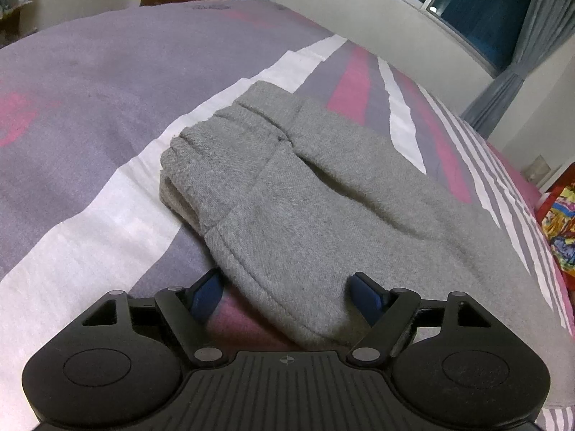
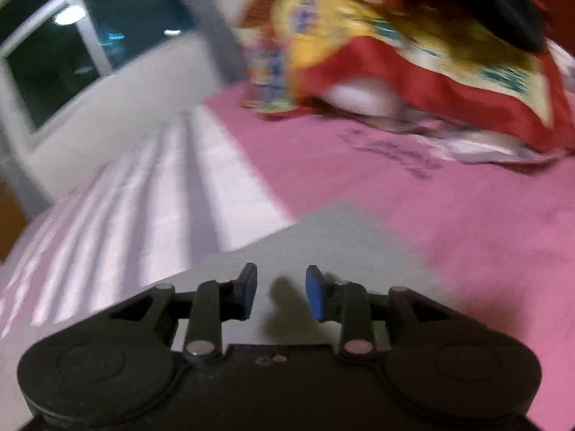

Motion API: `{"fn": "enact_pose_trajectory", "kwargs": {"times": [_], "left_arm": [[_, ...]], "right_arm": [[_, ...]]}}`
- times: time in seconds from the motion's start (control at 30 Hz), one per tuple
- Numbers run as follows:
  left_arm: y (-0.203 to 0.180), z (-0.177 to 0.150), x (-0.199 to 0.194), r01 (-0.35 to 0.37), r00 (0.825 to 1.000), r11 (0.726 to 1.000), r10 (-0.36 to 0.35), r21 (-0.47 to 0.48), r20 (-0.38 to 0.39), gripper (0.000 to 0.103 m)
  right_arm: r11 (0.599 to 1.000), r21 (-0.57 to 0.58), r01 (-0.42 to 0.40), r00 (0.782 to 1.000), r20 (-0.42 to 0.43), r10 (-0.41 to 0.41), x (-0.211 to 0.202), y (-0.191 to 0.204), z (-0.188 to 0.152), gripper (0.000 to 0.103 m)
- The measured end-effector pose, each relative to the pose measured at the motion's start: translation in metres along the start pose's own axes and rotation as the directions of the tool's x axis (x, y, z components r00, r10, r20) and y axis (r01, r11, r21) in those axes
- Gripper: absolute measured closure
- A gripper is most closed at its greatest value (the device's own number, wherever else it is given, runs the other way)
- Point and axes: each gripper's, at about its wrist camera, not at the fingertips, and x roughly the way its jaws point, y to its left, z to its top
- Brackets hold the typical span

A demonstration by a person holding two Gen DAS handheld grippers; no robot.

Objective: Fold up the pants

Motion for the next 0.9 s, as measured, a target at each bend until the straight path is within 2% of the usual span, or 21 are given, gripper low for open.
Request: {"fn": "enact_pose_trajectory", "kwargs": {"times": [0.07,0.13,0.17,0.23,0.33,0.4,0.5,0.57,0.6,0.63,0.67,0.7,0.73,0.77,0.8,0.87,0.9], "left_arm": [[0.0,0.001,-0.003,-0.002,1.0,1.0,0.002,-0.007,0.002,0.025],[-0.001,0.002,-0.014,-0.025,0.999,1.0,0.025,-0.008,0.033,0.025],[0.001,0.002,-0.021,-0.029,0.997,1.0,0.03,-0.009,0.067,0.025],[0.009,0.001,-0.032,-0.042,0.993,0.999,0.044,-0.023,0.113,0.025],[0.027,0.002,-0.038,-0.039,0.989,0.997,0.049,-0.072,0.139,0.025],[0.036,0.006,-0.036,-0.047,0.988,0.995,0.059,-0.088,0.14,0.025],[0.045,0.013,-0.029,-0.021,0.99,0.994,0.035,-0.105,0.134,0.025],[0.05,0.02,-0.021,0.002,0.992,0.994,0.012,-0.107,0.126,0.025],[0.053,0.022,-0.018,0.011,0.993,0.994,0.002,-0.107,0.122,0.026],[0.055,0.024,-0.013,0.017,0.993,0.994,-0.004,-0.107,0.114,0.03],[0.055,0.025,-0.009,0.022,0.995,0.995,-0.012,-0.1,0.1,0.044],[0.055,0.026,-0.006,0.026,0.996,0.995,-0.018,-0.098,0.089,0.047],[0.055,0.026,-0.006,0.027,0.996,0.996,-0.019,-0.09,0.088,0.049],[0.056,0.027,-0.009,0.029,0.995,0.996,-0.021,-0.081,0.094,0.052],[0.059,0.028,-0.012,0.04,0.995,0.995,-0.032,-0.09,0.099,0.054],[0.062,0.027,-0.014,0.056,0.994,0.992,-0.045,-0.11,0.097,0.054],[0.062,0.026,-0.013,0.055,0.995,0.993,-0.046,-0.102,0.093,0.053]], "right_arm": [[0.996,-0.006,0.093,0.992,-0.08,-0.093,0.024,0.005,-0.008,0.07],[0.987,-0.014,0.16,0.985,-0.067,-0.16,0.024,0.03,-0.005,0.069],[0.993,-0.025,0.119,0.991,-0.053,-0.12,0.022,0.046,-0.004,0.071],[0.997,-0.072,-0.033,0.998,-0.059,0.029,0.027,0.09,-0.005,0.073],[0.958,-0.188,-0.217,0.971,-0.141,0.192,0.049,0.166,-0.017,0.072],[0.911,-0.241,-0.335,0.933,-0.217,0.286,0.068,0.22,-0.032,0.069],[0.831,-0.286,-0.477,0.868,-0.3,0.395,0.094,0.3,-0.056,0.069],[0.768,-0.289,-0.572,0.808,-0.358,0.467,0.109,0.347,-0.073,0.069],[0.729,-0.279,-0.625,0.766,-0.397,0.505,0.117,0.371,-0.083,0.069],[0.701,-0.267,-0.661,0.733,-0.431,0.526,0.124,0.387,-0.089,0.069],[0.674,-0.252,-0.694,0.696,-0.474,0.539,0.129,0.405,-0.1,0.07],[0.657,-0.233,-0.717,0.661,-0.528,0.534,0.143,0.419,-0.109,0.071],[0.666,-0.23,-0.709,0.654,-0.568,0.499,0.16,0.43,-0.115,0.071],[0.686,-0.252,-0.682,0.677,-0.572,0.463,0.174,0.437,-0.117,0.078],[0.707,-0.259,-0.658,0.705,-0.54,0.459,0.186,0.437,-0.113,0.08],[0.791,-0.212,-0.575,0.763,-0.487,0.424,0.205,0.428,-0.096,0.103],[0.822,-0.169,-0.544,0.776,-0.475,0.415,0.214,0.42,-0.085,0.103]]}}
